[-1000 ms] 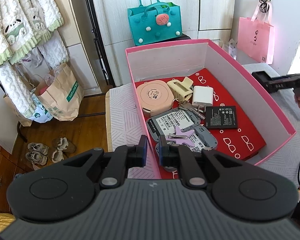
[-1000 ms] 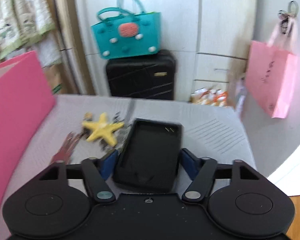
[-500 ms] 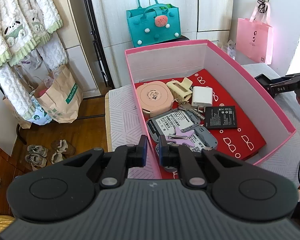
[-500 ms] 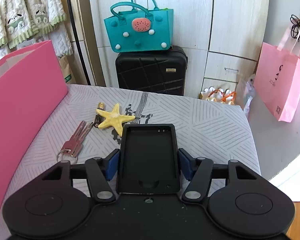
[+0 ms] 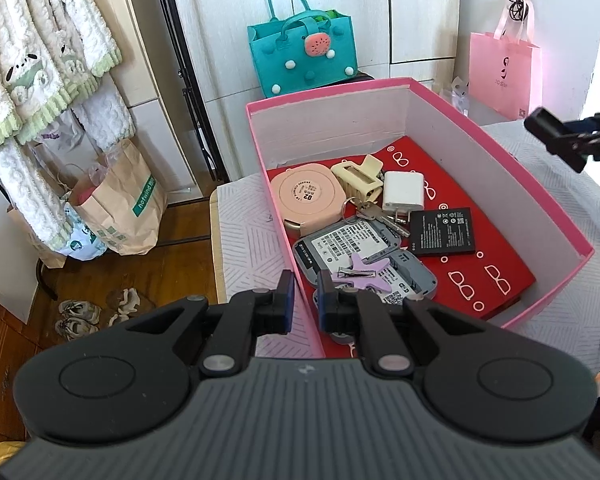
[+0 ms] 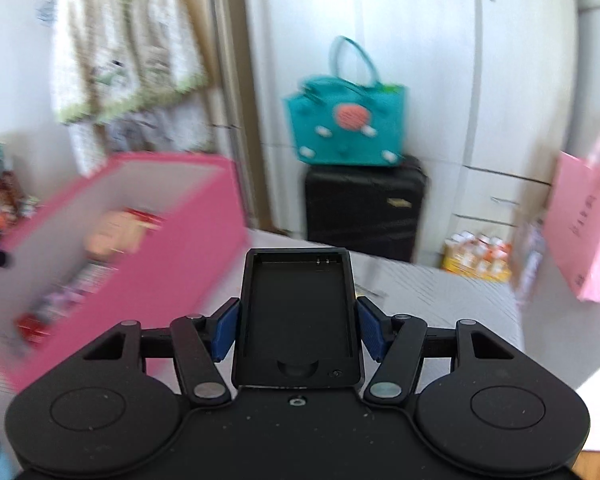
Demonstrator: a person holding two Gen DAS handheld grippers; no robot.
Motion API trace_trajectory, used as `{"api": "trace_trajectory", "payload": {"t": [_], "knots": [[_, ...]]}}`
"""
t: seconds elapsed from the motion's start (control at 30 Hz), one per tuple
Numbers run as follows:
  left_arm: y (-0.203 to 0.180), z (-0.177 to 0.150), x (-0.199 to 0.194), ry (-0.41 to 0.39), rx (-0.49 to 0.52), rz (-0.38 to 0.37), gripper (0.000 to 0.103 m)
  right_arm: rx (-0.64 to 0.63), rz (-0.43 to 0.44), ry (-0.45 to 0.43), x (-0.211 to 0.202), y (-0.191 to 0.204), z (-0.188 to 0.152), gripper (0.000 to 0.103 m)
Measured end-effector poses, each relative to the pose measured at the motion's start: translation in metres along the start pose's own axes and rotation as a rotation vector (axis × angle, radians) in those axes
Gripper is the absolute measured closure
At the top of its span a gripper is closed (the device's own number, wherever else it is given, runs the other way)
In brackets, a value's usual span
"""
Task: Organize rigid objects
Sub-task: 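Carry the black phone case into the pink box and release it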
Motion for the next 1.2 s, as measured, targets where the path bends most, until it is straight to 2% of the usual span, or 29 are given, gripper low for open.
{"api": "trace_trajectory", "payload": {"t": [0.27, 0.57, 0.67, 0.83, 1.0, 1.2], "knots": [[0.001, 0.0, 0.0, 0.001, 0.007, -0.009, 0.094, -0.124, 0.248, -0.053, -0.002, 0.085, 0.037, 0.037], [0.002, 0.0, -0.001, -0.002, 0.005, -0.02, 0.094, -0.241, 0.456, 0.088, 0.051, 0.159, 0.038, 0.037], [0.003, 0.0, 0.0, -0.002, -0.006, -0.03, 0.094, -0.257, 0.457, 0.153, 0.071, 0.17, 0.032, 0.037], [0.004, 0.0, 0.0, -0.005, 0.0, -0.037, 0.094, -0.222, 0.376, 0.258, 0.108, 0.164, 0.027, 0.037], [0.004, 0.0, 0.0, -0.004, -0.002, -0.041, 0.094, -0.23, 0.338, 0.319, 0.125, 0.161, 0.027, 0.037], [0.004, 0.0, 0.0, -0.003, -0.005, -0.039, 0.094, -0.211, 0.31, 0.348, 0.141, 0.157, 0.033, 0.036]]}}
Point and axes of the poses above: each gripper's, at about its wrist camera, not at the fingertips, and x roughly the way its jaws point, y to its left, z to its top, the point moved 8 cm from there along x, roughly the way its jaws point, and after that the axes turned 13 degrees about z, right-handed, at the moved point
